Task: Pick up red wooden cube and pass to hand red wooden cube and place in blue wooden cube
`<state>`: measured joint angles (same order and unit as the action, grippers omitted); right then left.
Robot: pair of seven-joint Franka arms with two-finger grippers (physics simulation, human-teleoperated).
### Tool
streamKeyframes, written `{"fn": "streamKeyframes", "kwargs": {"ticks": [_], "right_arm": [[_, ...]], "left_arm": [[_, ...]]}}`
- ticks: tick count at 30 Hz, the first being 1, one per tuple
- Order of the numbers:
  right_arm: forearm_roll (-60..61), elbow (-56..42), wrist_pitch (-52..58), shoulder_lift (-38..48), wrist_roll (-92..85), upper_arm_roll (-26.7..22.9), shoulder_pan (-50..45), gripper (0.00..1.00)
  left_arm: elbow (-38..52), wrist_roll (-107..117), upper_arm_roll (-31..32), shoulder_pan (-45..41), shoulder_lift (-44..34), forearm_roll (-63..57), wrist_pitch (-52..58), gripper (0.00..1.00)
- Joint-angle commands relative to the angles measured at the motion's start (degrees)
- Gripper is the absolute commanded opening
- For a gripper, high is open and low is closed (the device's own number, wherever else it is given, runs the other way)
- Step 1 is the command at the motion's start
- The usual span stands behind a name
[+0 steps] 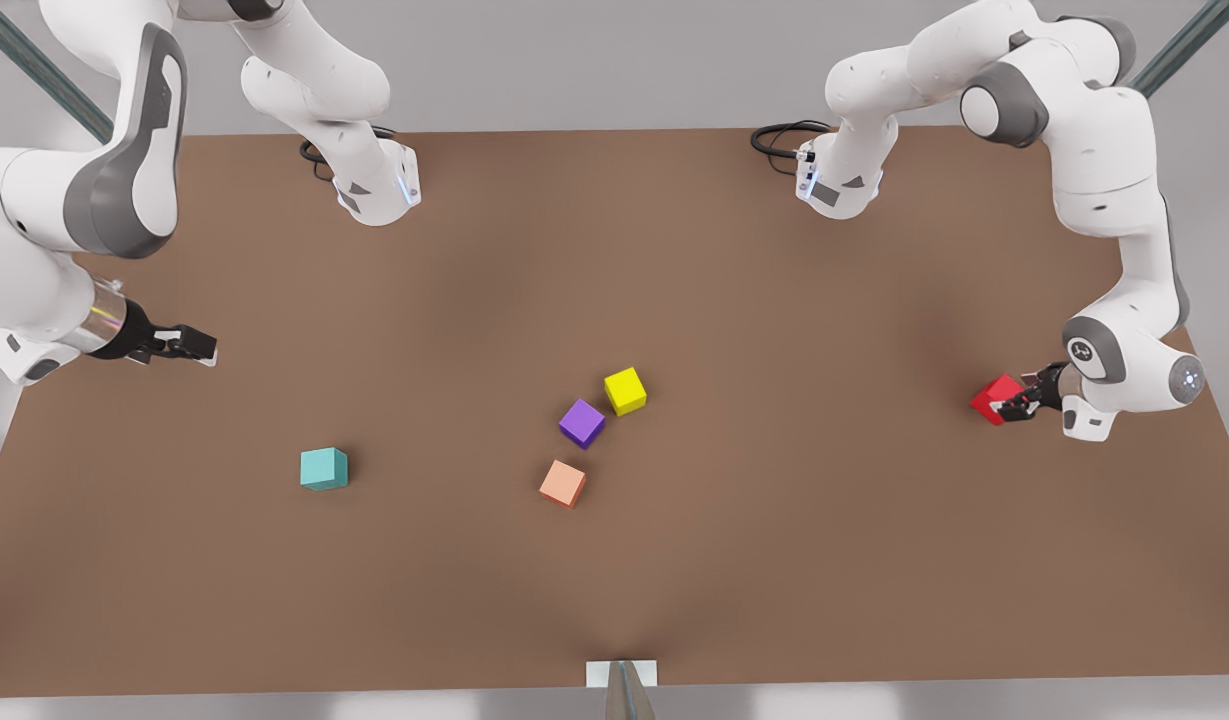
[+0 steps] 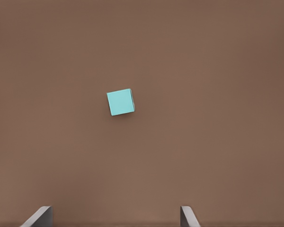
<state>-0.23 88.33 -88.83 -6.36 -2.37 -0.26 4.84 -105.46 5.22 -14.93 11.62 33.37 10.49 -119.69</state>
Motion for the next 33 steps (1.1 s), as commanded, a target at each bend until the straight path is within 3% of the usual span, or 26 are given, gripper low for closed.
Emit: {"fn": "streamKeyframes", "kwargs": {"ticks": [1, 12, 13, 14, 15, 19, 24, 26, 28, 30, 32, 33], "right_arm": [[0.1, 0.1, 0.1, 0.0, 0.1, 0.1, -0.1, 1.00], [0.3, 0.3, 0.4, -0.1, 0.1, 0.0, 0.0, 1.00], [0.3, 0.3, 0.4, -0.1, 0.1, 0.0, -0.1, 1.00], [0.3, 0.3, 0.4, -0.1, 0.1, 0.0, -0.1, 1.00], [0.3, 0.3, 0.4, -0.3, 0.1, 0.0, -0.1, 1.00], [0.4, 0.3, 0.5, -0.3, 0.1, 0.0, 0.0, 1.00], [0.5, 0.3, 0.8, -0.3, 0.1, 0.0, 0.0, 1.00], [0.5, 0.3, 0.8, -0.5, 0.1, 0.0, 0.0, 1.00], [0.5, 0.3, 0.8, -0.7, 0.1, 0.0, 0.0, 1.00], [0.5, 0.3, 0.8, -0.8, 0.1, 0.0, 0.0, 1.00], [0.5, 0.3, 0.8, -0.7, 0.1, 0.0, 0.0, 1.00], [0.5, 0.3, 0.9, -0.7, 0.1, 0.0, 0.0, 1.00]], "left_arm": [[0.0, 2.7, 0.0, 0.1, 0.5, 0.1, -2.1, 1.00], [0.0, 2.4, 0.0, 0.0, 3.3, 1.5, -4.6, 1.00], [0.0, 2.5, 0.0, 0.0, 3.4, 1.9, -4.6, 0.95], [0.1, 2.4, 0.0, -0.1, 3.4, 3.4, -4.7, 0.71], [0.1, 2.3, 0.1, -0.2, 3.5, 3.4, -4.7, 0.66], [0.3, 2.6, 0.7, -0.5, 3.8, 3.4, -4.7, 0.66], [4.5, 3.1, 11.1, -2.8, -1.3, 4.0, 0.0, 0.66], [22.2, 10.6, 20.2, -2.2, 3.9, 7.3, 18.1, 0.66], [24.4, 12.8, 31.3, -2.3, 4.5, 8.1, 21.2, 0.66], [25.0, 12.4, 39.1, -2.4, 5.6, 20.1, 21.2, 0.66], [32.1, 12.5, 48.5, -2.4, 13.0, 20.5, 20.8, 0.66], [33.4, 11.9, 49.9, -2.5, 14.5, 23.2, 20.0, 0.66]]}}
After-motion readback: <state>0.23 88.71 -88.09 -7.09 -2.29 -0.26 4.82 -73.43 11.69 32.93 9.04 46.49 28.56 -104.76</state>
